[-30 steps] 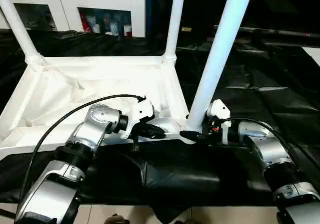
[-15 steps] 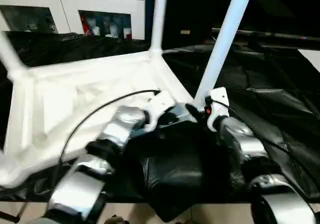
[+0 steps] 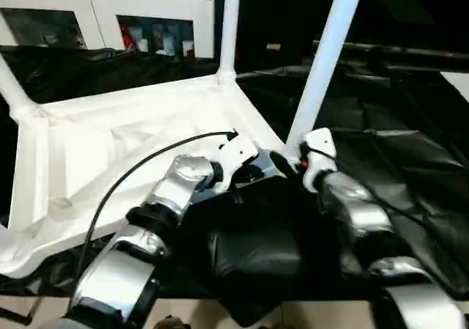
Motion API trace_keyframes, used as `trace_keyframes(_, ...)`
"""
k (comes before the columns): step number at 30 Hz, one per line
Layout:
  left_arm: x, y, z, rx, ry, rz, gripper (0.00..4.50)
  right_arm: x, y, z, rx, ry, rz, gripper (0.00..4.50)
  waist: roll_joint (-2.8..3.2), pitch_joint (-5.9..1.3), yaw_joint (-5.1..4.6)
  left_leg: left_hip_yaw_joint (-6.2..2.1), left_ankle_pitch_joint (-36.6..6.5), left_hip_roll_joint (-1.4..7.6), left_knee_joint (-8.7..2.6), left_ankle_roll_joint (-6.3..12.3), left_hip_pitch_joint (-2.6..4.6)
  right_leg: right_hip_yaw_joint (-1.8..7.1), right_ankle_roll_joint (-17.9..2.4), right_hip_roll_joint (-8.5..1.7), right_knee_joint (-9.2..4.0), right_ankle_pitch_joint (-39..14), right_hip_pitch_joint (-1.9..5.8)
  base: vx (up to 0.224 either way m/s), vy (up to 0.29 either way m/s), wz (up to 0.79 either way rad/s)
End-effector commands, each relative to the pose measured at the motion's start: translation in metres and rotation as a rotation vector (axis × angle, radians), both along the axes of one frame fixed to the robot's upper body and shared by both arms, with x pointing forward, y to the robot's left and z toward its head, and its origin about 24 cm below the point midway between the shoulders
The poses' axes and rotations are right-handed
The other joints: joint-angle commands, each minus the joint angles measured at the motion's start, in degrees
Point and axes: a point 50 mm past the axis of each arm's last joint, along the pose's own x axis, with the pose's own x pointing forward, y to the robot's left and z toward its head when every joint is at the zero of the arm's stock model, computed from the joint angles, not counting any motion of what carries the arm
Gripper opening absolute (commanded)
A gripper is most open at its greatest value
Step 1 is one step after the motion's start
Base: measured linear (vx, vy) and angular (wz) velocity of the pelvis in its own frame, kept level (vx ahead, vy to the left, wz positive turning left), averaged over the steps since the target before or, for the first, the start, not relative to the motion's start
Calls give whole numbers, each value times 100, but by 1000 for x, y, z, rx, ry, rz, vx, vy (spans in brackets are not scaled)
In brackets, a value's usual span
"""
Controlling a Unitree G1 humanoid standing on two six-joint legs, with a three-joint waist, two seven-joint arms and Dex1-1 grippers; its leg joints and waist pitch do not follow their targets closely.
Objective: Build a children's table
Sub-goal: Rotate leg to tighten
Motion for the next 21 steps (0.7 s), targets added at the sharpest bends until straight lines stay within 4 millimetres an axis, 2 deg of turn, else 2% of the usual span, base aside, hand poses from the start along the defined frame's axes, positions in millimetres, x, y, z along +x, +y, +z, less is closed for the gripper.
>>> trace_keyframes(1,-11,-8,4,-58,10,-164,0,-9,9,4,-2,-9,197,365,-36,-329,7,-129,-833,258,-348,498,-6,321,-1074,-539,-457,-1071,305,0,0,0)
trace_keyframes(2,-12,-4,4,-54,17,-182,0,-10,5,5,-5,-7,215,365,-42,-338,19,-128,-800,258,-339,512,-4,321,-1113,-539,-442,-979,319,0,0,0)
trace_keyframes(4,-16,6,4,-44,54,-232,0,-13,-3,6,-17,0,247,365,-6,-333,20,-123,-760,293,-344,543,2,316,-1271,-534,-399,-725,305,0,0,0)
trace_keyframes(8,-20,20,5,-44,90,-276,0,-18,-11,9,-20,11,311,365,-11,-325,21,-103,-820,304,-344,484,7,304,-1350,-517,-392,-740,304,0,0,0)
trace_keyframes(14,-23,38,6,-43,120,-279,0,-26,-15,9,-29,30,403,352,-6,-313,32,-107,-893,295,-350,405,6,308,-1248,-519,-417,-1036,297,0,0,0)
trace_keyframes(17,-24,42,6,-40,125,-277,0,-27,-15,8,-15,38,412,343,-23,-311,30,-108,-889,297,-353,388,8,309,-1232,-526,-424,-1112,291,0,0,0)
trace_keyframes(19,-24,43,6,-40,124,-274,0,-28,-13,7,-9,44,417,306,-37,-310,29,-108,-866,292,-352,385,8,309,-1213,-523,-425,-1139,287,0,0,0)
trace_keyframes(21,-25,42,6,-42,122,-273,0,-29,-11,5,-1,49,419,294,-40,-310,29,-107,-853,293,-351,387,13,310,-1207,-526,-425,-1145,281,0,0,0)
